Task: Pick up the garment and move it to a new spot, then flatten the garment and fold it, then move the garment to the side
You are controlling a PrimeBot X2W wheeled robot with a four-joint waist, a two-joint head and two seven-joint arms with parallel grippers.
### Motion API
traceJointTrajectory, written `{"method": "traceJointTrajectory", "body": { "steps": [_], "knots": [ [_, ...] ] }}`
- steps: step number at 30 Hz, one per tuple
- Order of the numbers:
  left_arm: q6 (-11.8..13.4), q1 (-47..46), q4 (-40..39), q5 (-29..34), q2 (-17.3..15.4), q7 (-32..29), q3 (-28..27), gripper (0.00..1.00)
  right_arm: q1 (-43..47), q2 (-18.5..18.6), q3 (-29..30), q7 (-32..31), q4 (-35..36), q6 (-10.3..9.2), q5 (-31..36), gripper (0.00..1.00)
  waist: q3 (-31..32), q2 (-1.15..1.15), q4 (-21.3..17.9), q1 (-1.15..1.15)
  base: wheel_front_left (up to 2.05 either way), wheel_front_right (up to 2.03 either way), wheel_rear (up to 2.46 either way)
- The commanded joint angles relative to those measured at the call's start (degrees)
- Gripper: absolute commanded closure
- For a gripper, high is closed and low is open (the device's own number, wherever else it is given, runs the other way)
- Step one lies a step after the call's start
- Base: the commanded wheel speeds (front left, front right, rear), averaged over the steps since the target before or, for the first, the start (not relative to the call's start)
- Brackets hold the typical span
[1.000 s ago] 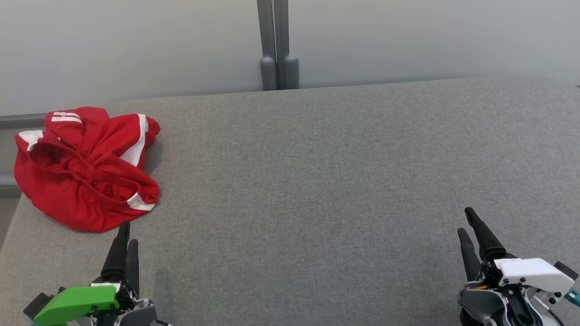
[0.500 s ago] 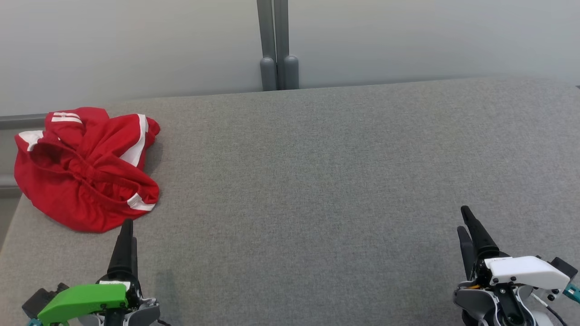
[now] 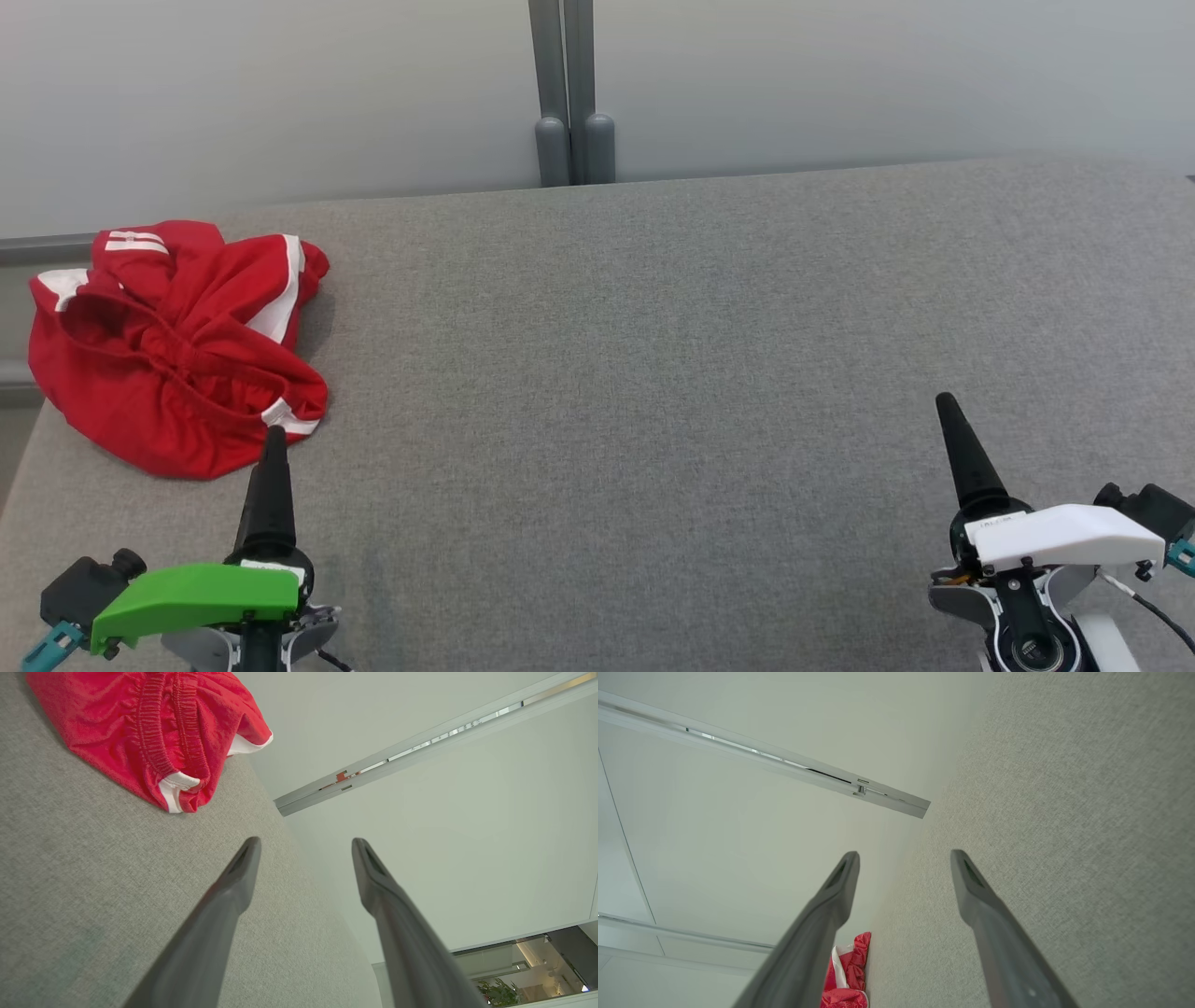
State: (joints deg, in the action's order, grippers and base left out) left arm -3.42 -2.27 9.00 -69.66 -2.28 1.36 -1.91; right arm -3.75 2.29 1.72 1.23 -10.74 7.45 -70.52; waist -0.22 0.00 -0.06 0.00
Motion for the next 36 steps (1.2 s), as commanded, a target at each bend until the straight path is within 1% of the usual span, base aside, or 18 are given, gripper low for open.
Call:
{"method": "traceJointTrajectory", "body": {
  "steps": [1,11,15,25,36],
  "knots": [
    [0.5,0.0,-1.4,3.3,-0.4,0.6,0.2,0.0,-0.3,0.3,-0.3,0.8,1.5,0.02,2.9,0.0,0.0,0.0,0.0,0.0,0.0,0.0,0.0],
    [1.0,0.9,-2.7,18.6,-0.5,2.6,0.9,0.0,0.1,0.4,-2.4,2.8,2.9,0.02,16.9,0.0,-0.1,0.0,0.2,0.0,0.0,0.0,0.0],
    [1.3,1.5,-3.0,23.1,-0.5,3.4,1.1,0.0,0.2,0.4,-3.1,3.5,3.1,0.02,21.6,0.0,-0.1,0.0,0.2,0.0,0.0,0.0,0.0],
    [1.9,2.4,-3.5,31.4,-0.5,5.2,1.3,0.0,0.3,0.5,-4.7,5.3,3.7,0.03,31.9,0.0,-0.2,0.0,0.3,0.0,0.0,0.0,0.0],
    [2.2,3.3,-3.3,38.9,-0.6,6.9,2.7,0.0,0.6,0.5,-6.1,7.1,3.8,0.03,39.7,0.0,-0.3,0.0,0.3,0.0,0.0,0.0,0.0]
  ]
}}
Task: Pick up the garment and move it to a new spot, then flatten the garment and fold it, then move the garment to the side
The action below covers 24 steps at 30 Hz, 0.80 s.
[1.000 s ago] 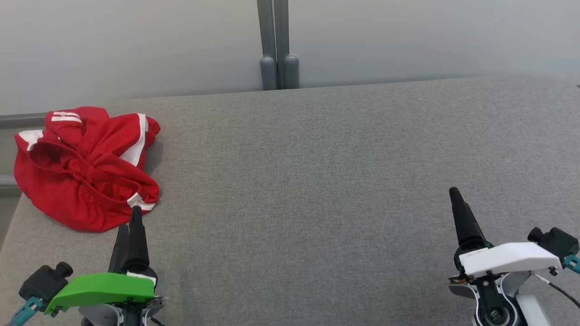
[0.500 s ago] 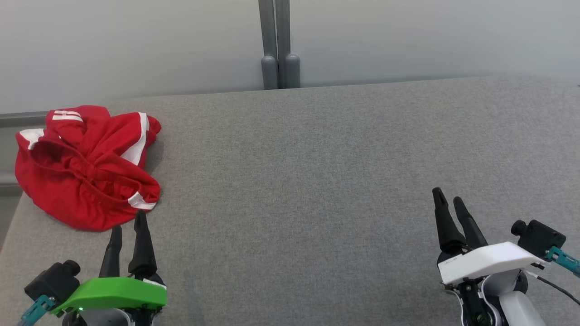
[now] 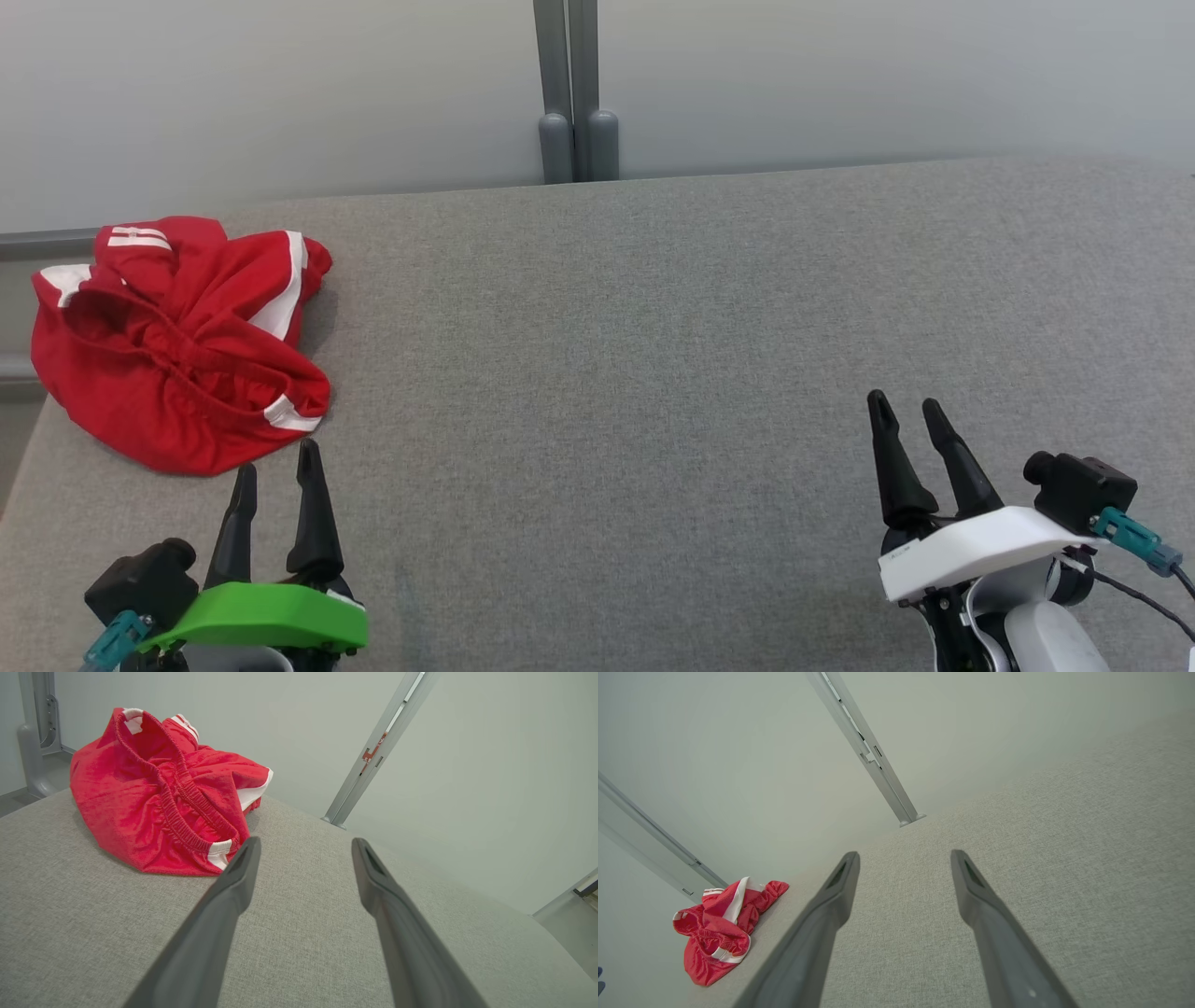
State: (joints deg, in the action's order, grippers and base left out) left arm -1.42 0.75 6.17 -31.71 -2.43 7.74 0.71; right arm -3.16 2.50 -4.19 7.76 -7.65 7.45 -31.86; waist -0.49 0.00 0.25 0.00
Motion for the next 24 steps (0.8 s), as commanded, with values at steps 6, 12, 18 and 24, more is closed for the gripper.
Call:
{"method": "traceJointTrajectory", "body": {
  "steps": [6,12,18,24],
  "knots": [
    [0.6,0.7,0.0,4.4,-0.5,1.4,0.5,0.0,0.2,0.3,-0.9,1.4,0.4,0.04,5.1,0.0,0.1,0.0,0.0,0.0,0.0,0.0,0.0],
    [0.8,1.1,0.3,7.6,-0.5,2.3,0.8,0.0,0.3,0.4,-1.5,2.3,0.1,0.03,8.7,0.0,0.1,0.0,0.0,0.0,0.0,0.0,0.0],
    [0.8,1.5,0.3,10.7,-0.5,3.1,0.9,0.0,0.3,0.4,-2.1,3.1,-0.1,0.04,12.0,0.0,0.1,0.0,0.1,0.0,0.0,0.0,0.0],
    [1.0,1.7,0.1,13.8,-0.5,3.8,1.2,0.0,0.4,0.4,-2.6,3.8,0.0,0.04,15.2,0.0,0.0,0.0,0.1,0.0,0.0,0.0,0.0]
  ]
}}
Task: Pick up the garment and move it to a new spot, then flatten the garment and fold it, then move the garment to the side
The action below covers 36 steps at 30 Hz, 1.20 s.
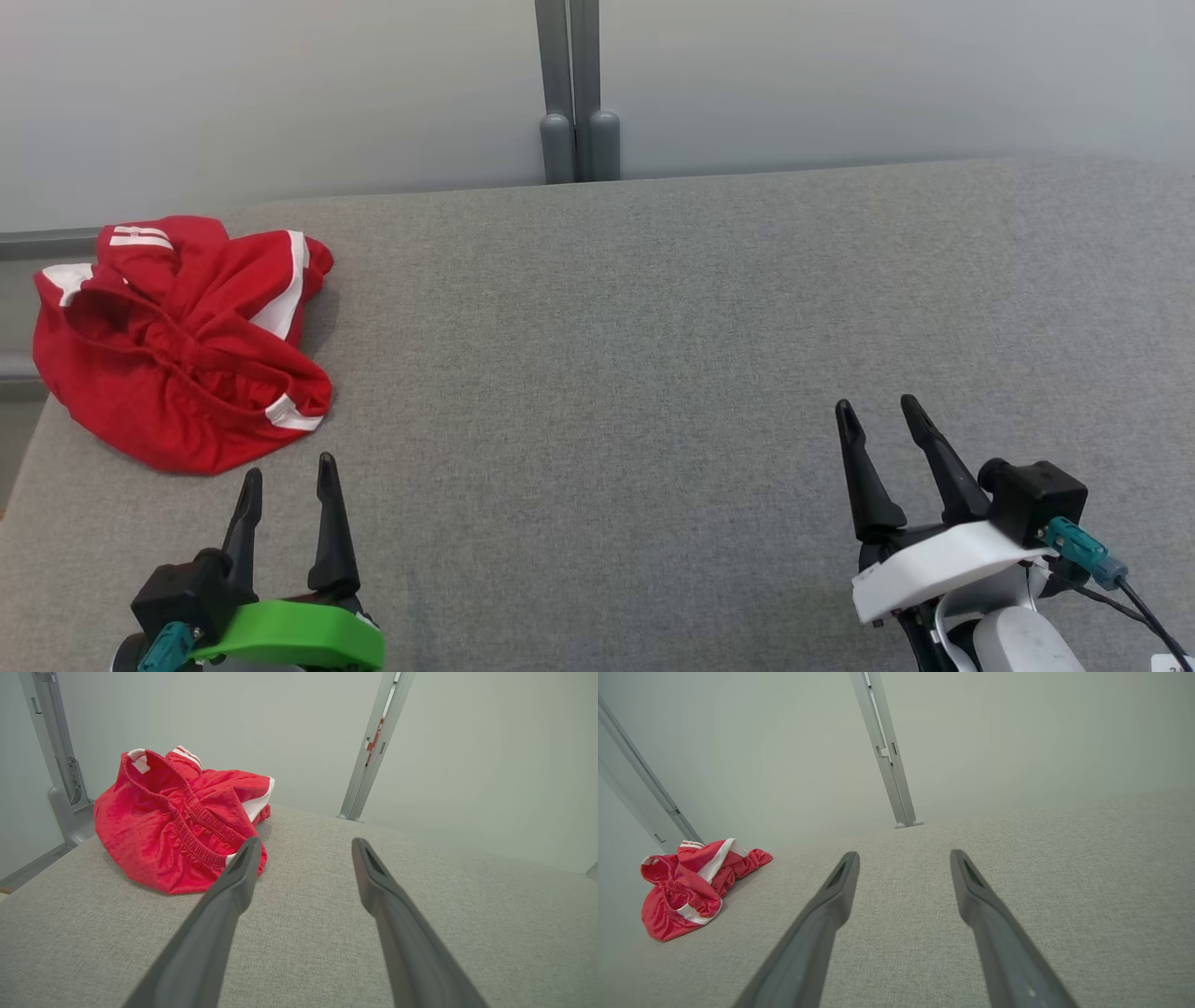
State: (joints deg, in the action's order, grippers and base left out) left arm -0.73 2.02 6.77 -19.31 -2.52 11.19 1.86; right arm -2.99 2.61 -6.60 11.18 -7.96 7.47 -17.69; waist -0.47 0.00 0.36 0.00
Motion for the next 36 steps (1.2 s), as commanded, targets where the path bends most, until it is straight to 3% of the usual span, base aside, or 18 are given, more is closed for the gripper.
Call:
{"method": "traceJointTrajectory", "body": {
  "steps": [1,36],
  "knots": [
    [0.3,0.5,-0.5,1.7,-0.5,0.5,0.1,0.0,0.2,0.3,-0.3,0.5,0.4,0.03,1.5,0.0,0.0,0.0,0.0,0.0,0.0,0.0,0.0],
    [1.7,3.7,-0.3,14.1,-0.5,4.0,0.4,0.0,1.9,0.4,-2.9,4.1,1.1,0.04,15.5,0.0,0.8,0.0,-0.1,0.0,0.0,0.0,0.0]
  ]
}}
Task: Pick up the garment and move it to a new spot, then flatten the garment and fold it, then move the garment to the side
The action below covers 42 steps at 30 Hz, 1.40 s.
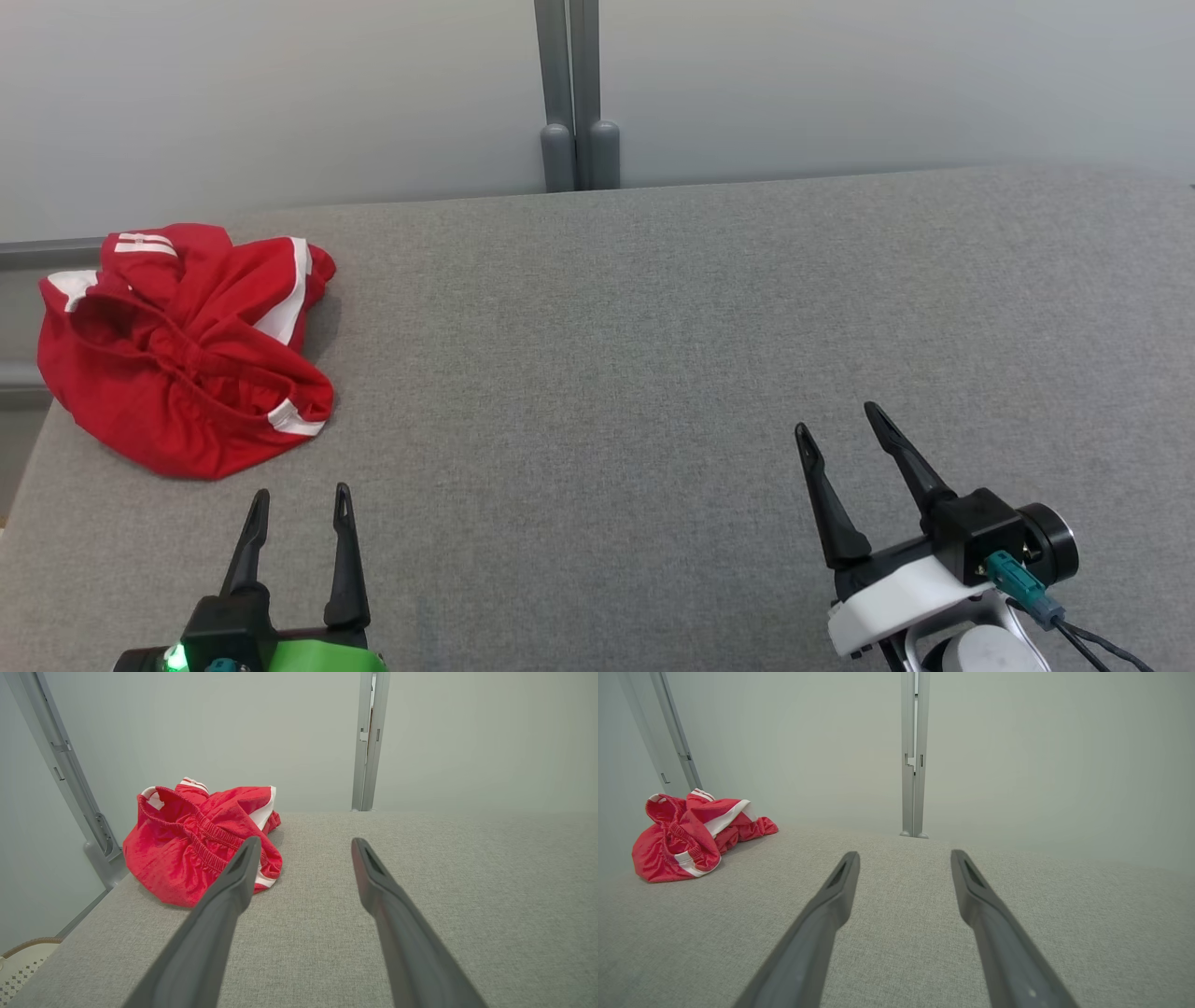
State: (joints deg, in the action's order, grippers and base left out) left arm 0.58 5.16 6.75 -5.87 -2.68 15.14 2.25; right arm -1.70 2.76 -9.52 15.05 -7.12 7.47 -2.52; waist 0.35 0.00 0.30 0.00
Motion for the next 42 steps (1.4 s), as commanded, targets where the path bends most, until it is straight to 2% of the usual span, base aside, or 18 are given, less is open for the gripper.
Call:
{"method": "traceJointTrajectory", "body": {
  "steps": [1,14,18,23,30,34,42],
  "knots": [
    [0.4,0.6,-0.2,0.7,-0.4,0.0,0.0,0.0,0.7,0.2,0.0,0.2,0.2,0.04,0.3,0.0,0.0,0.0,0.0,0.0,0.0,0.0,0.0],
    [0.4,0.3,0.2,1.1,-0.4,0.0,0.1,0.0,0.5,0.2,0.4,0.2,0.0,0.04,0.2,0.0,-0.1,0.0,0.2,0.0,0.0,0.0,0.0],
    [0.3,-0.5,0.3,1.2,-0.4,0.0,0.4,0.0,1.1,0.2,0.8,0.2,0.1,0.04,0.1,0.0,0.1,0.0,2.0,0.0,0.0,0.0,0.0],
    [0.5,-0.5,0.0,1.4,-0.4,0.0,0.9,0.0,2.0,0.2,1.3,0.2,0.3,0.03,0.1,0.0,0.7,0.0,8.7,0.0,0.0,0.0,0.0],
    [0.0,0.8,0.4,2.1,-0.4,0.0,-0.2,0.0,2.6,0.2,0.6,0.2,0.5,0.03,-0.6,0.0,1.6,0.0,21.8,0.0,0.0,0.0,0.0],
    [0.1,2.0,-0.1,2.6,-0.5,0.0,-1.4,0.0,2.4,0.2,-0.4,0.2,0.4,0.03,-1.4,0.0,1.8,0.0,27.9,0.0,0.0,0.0,0.0],
    [1.8,4.4,-3.4,1.6,-0.3,0.0,-4.7,0.0,-2.1,0.2,-4.7,0.2,-1.6,0.03,-1.7,0.0,-0.6,0.0,29.8,0.0,0.0,0.0,0.0]
  ]
}}
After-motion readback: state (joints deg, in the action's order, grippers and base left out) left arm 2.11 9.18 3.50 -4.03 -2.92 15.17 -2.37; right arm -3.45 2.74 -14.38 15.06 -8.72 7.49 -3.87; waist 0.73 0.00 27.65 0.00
